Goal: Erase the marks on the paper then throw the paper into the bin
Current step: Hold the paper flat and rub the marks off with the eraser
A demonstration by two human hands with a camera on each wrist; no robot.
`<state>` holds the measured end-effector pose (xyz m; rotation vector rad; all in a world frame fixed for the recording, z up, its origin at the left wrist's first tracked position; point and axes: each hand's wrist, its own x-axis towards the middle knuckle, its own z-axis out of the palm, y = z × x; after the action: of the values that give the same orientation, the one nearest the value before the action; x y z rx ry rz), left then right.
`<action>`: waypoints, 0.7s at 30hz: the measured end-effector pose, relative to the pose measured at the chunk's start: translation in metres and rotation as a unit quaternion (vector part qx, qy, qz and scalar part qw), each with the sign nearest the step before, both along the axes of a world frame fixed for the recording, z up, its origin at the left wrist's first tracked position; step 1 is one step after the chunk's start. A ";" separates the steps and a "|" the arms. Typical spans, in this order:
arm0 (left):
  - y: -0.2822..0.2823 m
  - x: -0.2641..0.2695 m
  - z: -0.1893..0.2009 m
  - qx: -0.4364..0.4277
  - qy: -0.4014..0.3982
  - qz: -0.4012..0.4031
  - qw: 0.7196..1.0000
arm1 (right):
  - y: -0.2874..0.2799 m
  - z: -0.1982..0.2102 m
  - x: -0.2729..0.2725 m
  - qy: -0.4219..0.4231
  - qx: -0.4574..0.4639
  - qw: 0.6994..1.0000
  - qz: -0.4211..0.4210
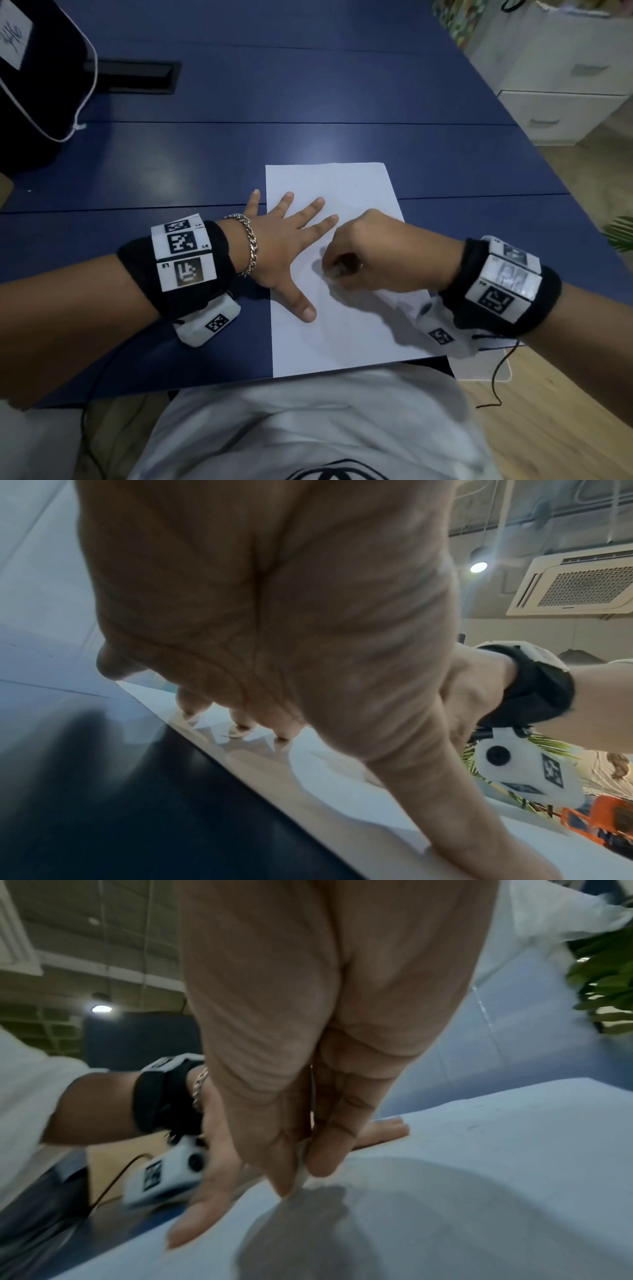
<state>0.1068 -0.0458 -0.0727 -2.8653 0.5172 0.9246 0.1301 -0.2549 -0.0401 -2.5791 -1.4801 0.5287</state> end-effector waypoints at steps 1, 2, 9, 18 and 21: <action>0.000 0.000 0.000 -0.001 0.000 -0.001 1.000 | -0.006 0.002 0.008 -0.006 0.011 0.999 -0.030; 0.001 0.000 0.000 -0.003 0.001 -0.002 1.000 | -0.013 0.004 0.017 -0.017 0.030 0.997 -0.073; 0.019 0.006 0.005 -0.001 -0.001 -0.029 1.000 | -0.059 -0.001 0.028 -0.002 0.045 0.983 -0.179; 0.013 0.004 0.014 -0.043 0.018 -0.039 0.998 | -0.051 0.005 0.032 0.038 0.073 0.982 -0.170; 0.001 0.004 0.003 -0.056 0.008 -0.027 0.998 | -0.029 0.002 0.034 0.041 0.071 0.990 -0.115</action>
<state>0.1103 -0.0447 -0.0697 -2.9273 0.6651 0.9396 0.1646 -0.2839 -0.0380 -2.5363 -1.1316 0.4751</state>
